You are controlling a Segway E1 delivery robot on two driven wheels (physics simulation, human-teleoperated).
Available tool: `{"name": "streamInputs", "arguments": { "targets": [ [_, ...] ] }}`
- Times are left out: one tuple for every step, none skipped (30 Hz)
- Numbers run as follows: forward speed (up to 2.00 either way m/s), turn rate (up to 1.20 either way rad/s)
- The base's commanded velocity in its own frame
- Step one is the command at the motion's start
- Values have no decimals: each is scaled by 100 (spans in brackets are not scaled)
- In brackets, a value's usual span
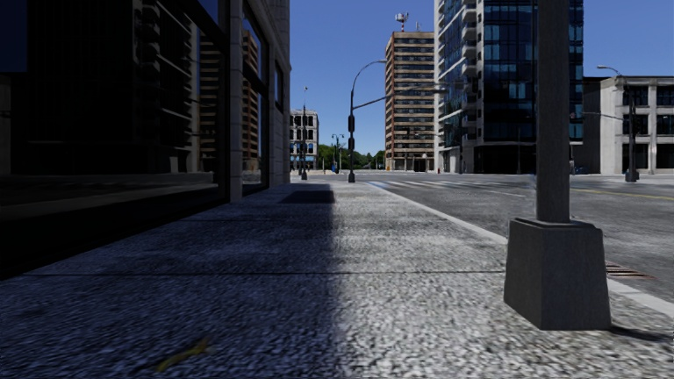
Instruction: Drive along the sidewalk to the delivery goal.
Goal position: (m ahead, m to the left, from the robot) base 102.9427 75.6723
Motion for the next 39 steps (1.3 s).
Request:
{"name": "streamInputs", "arguments": {
  "targets": [
    [200,0],
    [200,0],
    [200,0],
    [200,0],
    [200,0],
    [200,0],
    [200,0],
    [200,0],
    [200,0],
    [200,0],
    [200,0],
    [200,0],
    [200,0],
    [200,0],
    [200,0],
    [200,0],
    [200,0],
    [200,0],
    [200,0],
    [200,0],
    [200,0],
    [200,0],
    [200,0],
    [200,0],
    [200,0],
    [200,0],
    [200,0],
    [200,0],
    [200,0],
    [200,0],
    [200,0],
    [200,0],
    [200,0],
    [200,0],
    [200,0],
    [200,0],
    [200,0],
    [200,0],
    [200,0]
  ]
}}
